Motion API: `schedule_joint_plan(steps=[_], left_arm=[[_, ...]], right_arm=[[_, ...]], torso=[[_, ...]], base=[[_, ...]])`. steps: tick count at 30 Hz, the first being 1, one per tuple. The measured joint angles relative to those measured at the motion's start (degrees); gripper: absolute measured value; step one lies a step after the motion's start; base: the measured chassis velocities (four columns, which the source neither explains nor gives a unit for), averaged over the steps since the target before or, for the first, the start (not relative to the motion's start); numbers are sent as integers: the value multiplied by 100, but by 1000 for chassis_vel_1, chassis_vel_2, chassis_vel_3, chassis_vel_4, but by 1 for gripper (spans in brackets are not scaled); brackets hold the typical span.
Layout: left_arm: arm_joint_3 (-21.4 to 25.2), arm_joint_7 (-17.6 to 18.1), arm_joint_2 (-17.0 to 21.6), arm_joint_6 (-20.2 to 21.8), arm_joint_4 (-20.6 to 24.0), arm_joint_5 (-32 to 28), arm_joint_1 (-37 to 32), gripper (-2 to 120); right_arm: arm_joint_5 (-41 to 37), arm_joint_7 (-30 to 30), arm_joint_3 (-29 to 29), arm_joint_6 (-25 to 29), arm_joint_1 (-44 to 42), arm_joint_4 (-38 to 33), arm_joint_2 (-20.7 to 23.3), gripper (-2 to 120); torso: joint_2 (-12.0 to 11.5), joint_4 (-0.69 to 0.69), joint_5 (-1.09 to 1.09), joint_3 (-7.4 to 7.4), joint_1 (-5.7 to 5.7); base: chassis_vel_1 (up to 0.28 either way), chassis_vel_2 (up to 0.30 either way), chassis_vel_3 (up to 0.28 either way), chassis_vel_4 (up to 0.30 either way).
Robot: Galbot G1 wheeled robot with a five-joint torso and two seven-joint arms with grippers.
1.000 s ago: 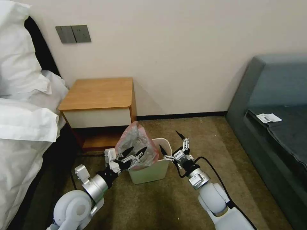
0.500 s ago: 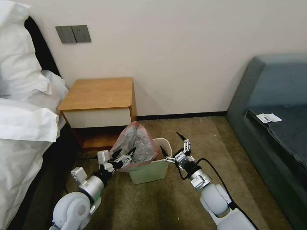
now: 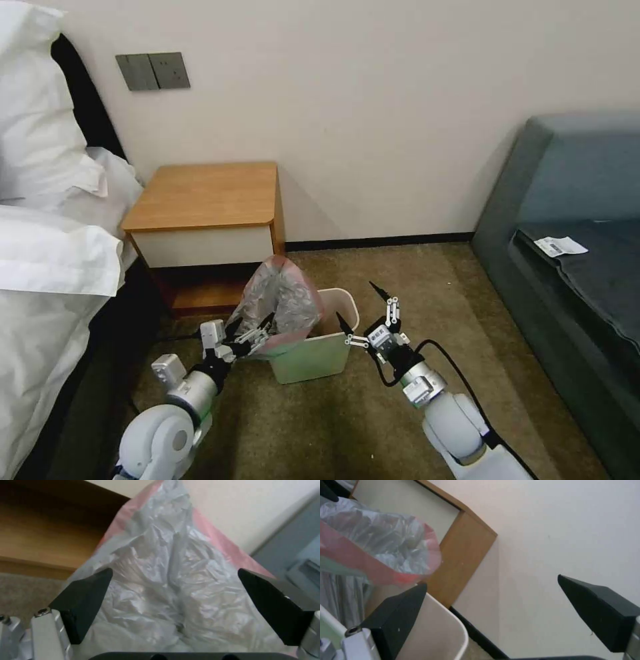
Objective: Pick up the garbage bag from the table and place it over the trash can.
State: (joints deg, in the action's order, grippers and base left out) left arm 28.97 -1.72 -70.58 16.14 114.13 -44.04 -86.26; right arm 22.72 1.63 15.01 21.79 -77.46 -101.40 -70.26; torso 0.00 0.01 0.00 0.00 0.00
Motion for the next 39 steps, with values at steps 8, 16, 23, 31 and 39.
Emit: schedule_joint_plan(steps=[8,16,23,31,39], left_arm=[[-70,351,-163,215,-22,15,164,93],[-113,544,-263,471,-106,-2,356,85],[-60,818,-288,910,-48,-5,452,66],[11,909,-219,1039,-199,-30,645,69],[69,828,-149,1593,-206,-215,741,76]], right_arm=[[-44,-3,530,328,-536,-369,-67,100],[-52,-4,950,620,-1058,-740,-138,100],[-23,2,1227,861,-1343,-742,-379,100],[-1,6,1406,987,-1558,-724,-572,100],[33,6,1433,1049,-1597,-758,-668,100]], torso=[[0,-1,1,0,0],[0,0,0,0,0],[0,0,0,0,0],[0,-1,0,0,0],[0,0,0,0,0]], base=[[0,0,0,0],[0,0,0,0],[0,0,0,0],[0,0,0,0],[0,0,0,0]])
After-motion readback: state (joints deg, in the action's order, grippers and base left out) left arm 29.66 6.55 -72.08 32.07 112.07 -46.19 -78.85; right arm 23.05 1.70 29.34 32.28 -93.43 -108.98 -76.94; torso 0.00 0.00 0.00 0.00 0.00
